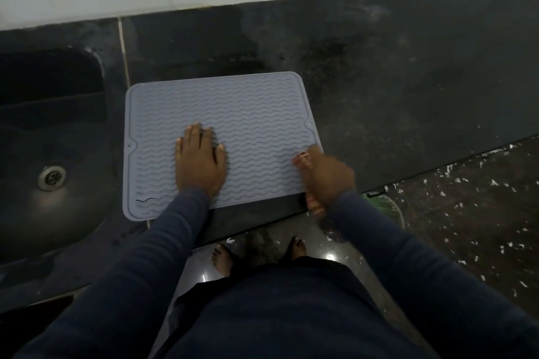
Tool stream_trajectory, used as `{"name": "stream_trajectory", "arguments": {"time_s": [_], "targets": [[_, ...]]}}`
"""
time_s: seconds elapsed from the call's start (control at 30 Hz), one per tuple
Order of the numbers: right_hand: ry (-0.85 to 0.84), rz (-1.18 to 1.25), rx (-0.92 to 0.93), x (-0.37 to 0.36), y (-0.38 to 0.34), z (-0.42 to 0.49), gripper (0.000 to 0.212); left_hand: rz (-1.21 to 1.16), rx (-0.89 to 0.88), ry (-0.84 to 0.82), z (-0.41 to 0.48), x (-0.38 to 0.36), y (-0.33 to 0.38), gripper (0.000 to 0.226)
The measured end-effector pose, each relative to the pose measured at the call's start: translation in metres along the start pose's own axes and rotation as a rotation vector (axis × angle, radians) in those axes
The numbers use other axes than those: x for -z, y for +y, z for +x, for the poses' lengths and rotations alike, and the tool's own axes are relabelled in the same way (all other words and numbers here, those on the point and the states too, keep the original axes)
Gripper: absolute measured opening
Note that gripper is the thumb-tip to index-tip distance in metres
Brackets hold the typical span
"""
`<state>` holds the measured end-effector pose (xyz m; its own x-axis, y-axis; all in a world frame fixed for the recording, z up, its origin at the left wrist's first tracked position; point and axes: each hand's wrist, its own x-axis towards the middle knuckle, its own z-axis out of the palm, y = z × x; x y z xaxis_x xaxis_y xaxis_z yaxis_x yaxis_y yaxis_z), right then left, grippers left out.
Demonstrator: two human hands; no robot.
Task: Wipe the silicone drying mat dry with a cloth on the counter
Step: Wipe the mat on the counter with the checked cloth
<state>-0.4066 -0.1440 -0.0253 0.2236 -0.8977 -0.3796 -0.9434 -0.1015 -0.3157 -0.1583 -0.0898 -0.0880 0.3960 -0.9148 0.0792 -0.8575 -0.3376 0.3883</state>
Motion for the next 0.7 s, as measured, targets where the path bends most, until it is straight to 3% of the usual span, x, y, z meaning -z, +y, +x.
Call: {"name": "stream_trajectory", "arguments": {"time_s": [0.13,0.27,0.4,0.5,0.7], "targets": [[0.071,-0.128,-0.031,0.025,0.037,0.022,0.037,-0.006,0.013,0.021,-0.001,0.003,0.011,0.059],[0.119,-0.111,0.068,0.048,0.020,0.064,0.027,-0.093,-0.287,-0.098,0.000,-0.002,0.075,0.064],[-0.020,-0.385,0.248,0.049,0.022,0.075,0.034,-0.107,-0.386,-0.332,0.003,-0.028,0.139,0.069],[-0.083,-0.386,0.350,0.041,0.045,0.053,0.036,0.122,-0.424,-0.327,-0.001,-0.047,0.139,0.077],[-0.271,-0.394,0.504,0.051,0.067,0.012,0.030,0.173,-0.420,-0.279,-0.003,-0.053,0.139,0.070]]}}
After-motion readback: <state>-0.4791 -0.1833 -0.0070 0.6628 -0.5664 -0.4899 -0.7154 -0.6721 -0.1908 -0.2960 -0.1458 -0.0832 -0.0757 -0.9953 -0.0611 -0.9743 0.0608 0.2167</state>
